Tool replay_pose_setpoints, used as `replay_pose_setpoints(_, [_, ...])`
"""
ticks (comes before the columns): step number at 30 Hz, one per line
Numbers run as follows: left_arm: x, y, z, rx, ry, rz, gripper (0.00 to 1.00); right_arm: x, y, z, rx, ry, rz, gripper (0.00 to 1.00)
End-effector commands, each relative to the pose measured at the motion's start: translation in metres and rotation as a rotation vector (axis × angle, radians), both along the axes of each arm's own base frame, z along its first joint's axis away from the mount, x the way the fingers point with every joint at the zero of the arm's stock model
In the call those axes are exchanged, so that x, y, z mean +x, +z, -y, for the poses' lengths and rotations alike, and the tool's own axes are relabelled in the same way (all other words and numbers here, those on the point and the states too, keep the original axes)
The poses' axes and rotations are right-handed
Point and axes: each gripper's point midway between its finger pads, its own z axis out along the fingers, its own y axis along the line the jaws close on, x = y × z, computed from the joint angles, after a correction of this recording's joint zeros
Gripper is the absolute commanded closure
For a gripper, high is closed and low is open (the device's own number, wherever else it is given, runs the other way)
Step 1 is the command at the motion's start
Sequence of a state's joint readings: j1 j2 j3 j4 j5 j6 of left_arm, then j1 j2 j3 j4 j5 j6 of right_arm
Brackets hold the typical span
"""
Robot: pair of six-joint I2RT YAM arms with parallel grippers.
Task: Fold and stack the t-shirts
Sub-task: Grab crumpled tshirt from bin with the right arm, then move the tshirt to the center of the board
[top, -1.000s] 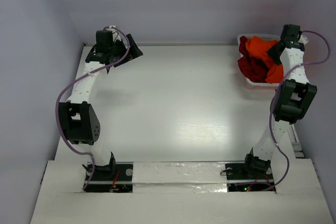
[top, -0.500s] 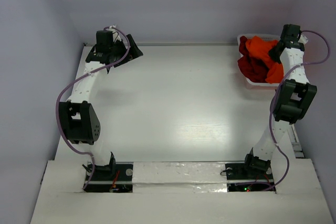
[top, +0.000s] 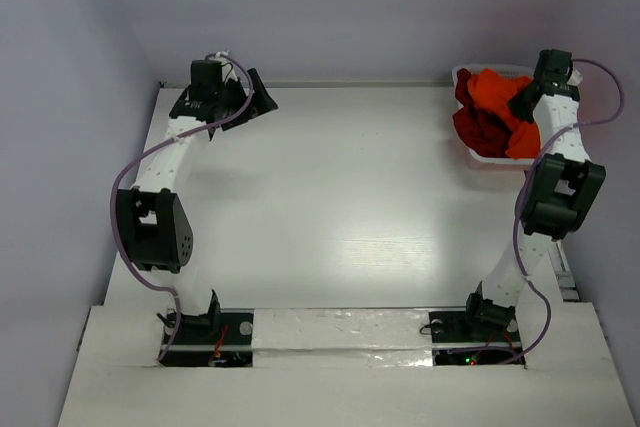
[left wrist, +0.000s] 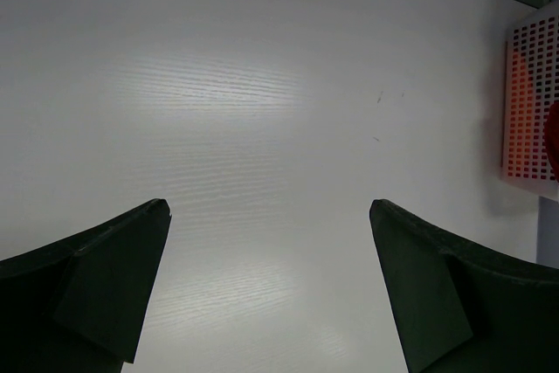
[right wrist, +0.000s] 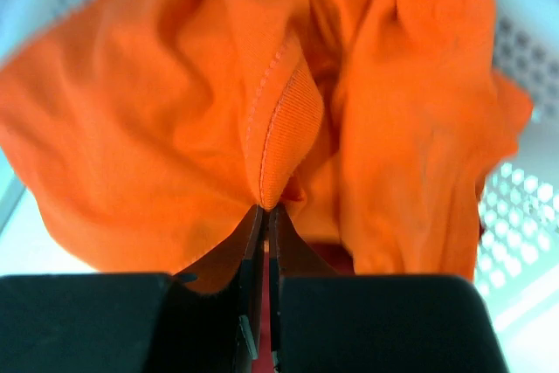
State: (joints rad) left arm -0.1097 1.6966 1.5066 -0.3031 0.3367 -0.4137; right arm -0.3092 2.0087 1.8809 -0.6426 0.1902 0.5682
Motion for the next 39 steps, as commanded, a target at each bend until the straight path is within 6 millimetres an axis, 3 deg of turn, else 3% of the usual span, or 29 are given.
replay_pose_setpoints(1, [0.001,0.01,0.008,-0.007,-0.01,0.044,0.01,-0.002,0.057,-0.022,-0.018,0.087,0.143,1.0])
replay_pose_setpoints(4, [-0.005,0.013,0.009,-0.011,0.004,0.061,0.01,-0.003,0.095,-0.063,-0.066,0.169,0.194,1.0])
replay_pose_setpoints(5, [-0.007,0.013,0.009,-0.013,0.007,0.067,0.01,-0.004,0.102,-0.087,-0.088,0.217,0.181,1.0])
replay_pose_setpoints(6, [-0.008,0.016,0.008,-0.012,0.013,0.074,0.01,-0.005,0.126,-0.1,-0.108,0.247,0.22,1.0])
replay_pose_setpoints(8, [-0.011,0.024,0.01,-0.009,0.011,0.09,0.01,-0.012,0.143,-0.123,-0.126,0.308,0.22,1.0])
replay_pose_setpoints(9, [-0.012,0.026,0.01,-0.007,0.013,0.09,0.01,-0.016,0.169,-0.145,-0.128,0.358,0.272,1.0])
replay_pose_setpoints(10, [-0.016,0.03,0.013,-0.004,0.007,0.099,0.01,-0.021,0.18,-0.156,-0.129,0.389,0.288,1.0])
replay_pose_setpoints(12, [-0.018,0.033,0.011,0.001,0.014,0.1,0.01,-0.034,0.199,-0.184,-0.134,0.467,0.31,1.0])
replay_pose_setpoints(13, [-0.022,0.036,0.014,0.003,0.009,0.107,0.01,-0.042,0.223,-0.194,-0.144,0.496,0.355,1.0])
replay_pose_setpoints(20, [-0.052,0.036,0.035,-0.009,0.003,0.127,0.01,-0.105,0.278,-0.268,-0.192,0.731,0.445,1.0])
replay_pose_setpoints(21, [-0.061,0.023,0.043,-0.015,-0.007,0.1,0.01,-0.113,0.284,-0.274,-0.191,0.746,0.461,1.0])
replay_pose_setpoints(22, [-0.067,0.026,0.045,-0.018,-0.005,0.11,0.01,-0.123,0.29,-0.29,-0.183,0.789,0.482,1.0])
replay_pose_setpoints(24, [-0.079,0.011,0.05,-0.013,-0.008,0.085,0.01,-0.148,0.309,-0.305,-0.177,0.853,0.544,1.0])
replay_pose_setpoints(26, [-0.091,0.011,0.059,-0.018,-0.011,0.096,0.01,-0.168,0.318,-0.324,-0.173,0.927,0.572,1.0])
replay_pose_setpoints(28, [-0.104,-0.006,0.066,-0.024,-0.01,0.063,0.01,-0.199,0.329,-0.357,-0.155,1.034,0.613,1.0])
replay_pose_setpoints(29, [-0.107,-0.001,0.065,-0.04,-0.002,0.083,0.01,-0.211,0.33,-0.367,-0.147,1.071,0.617,1.0])
replay_pose_setpoints(30, [-0.115,-0.014,0.066,-0.04,-0.004,0.056,0.01,-0.229,0.332,-0.388,-0.128,1.134,0.63,1.0])
replay_pose_setpoints(34, [-0.128,-0.018,0.064,-0.065,0.028,0.061,0.01,-0.282,0.347,-0.427,-0.065,1.263,0.681,1.0])
replay_pose_setpoints(36, [-0.134,-0.022,0.069,-0.065,0.019,0.049,0.01,-0.298,0.342,-0.439,-0.09,1.292,0.655,1.0])
replay_pose_setpoints(37, [-0.134,-0.023,0.067,-0.058,0.028,0.049,0.01,-0.317,0.34,-0.455,-0.091,1.353,0.651,1.0])
replay_pose_setpoints(39, [-0.138,-0.024,0.067,-0.053,0.029,0.043,0.01,-0.322,0.332,-0.466,-0.136,1.353,0.618,1.0])
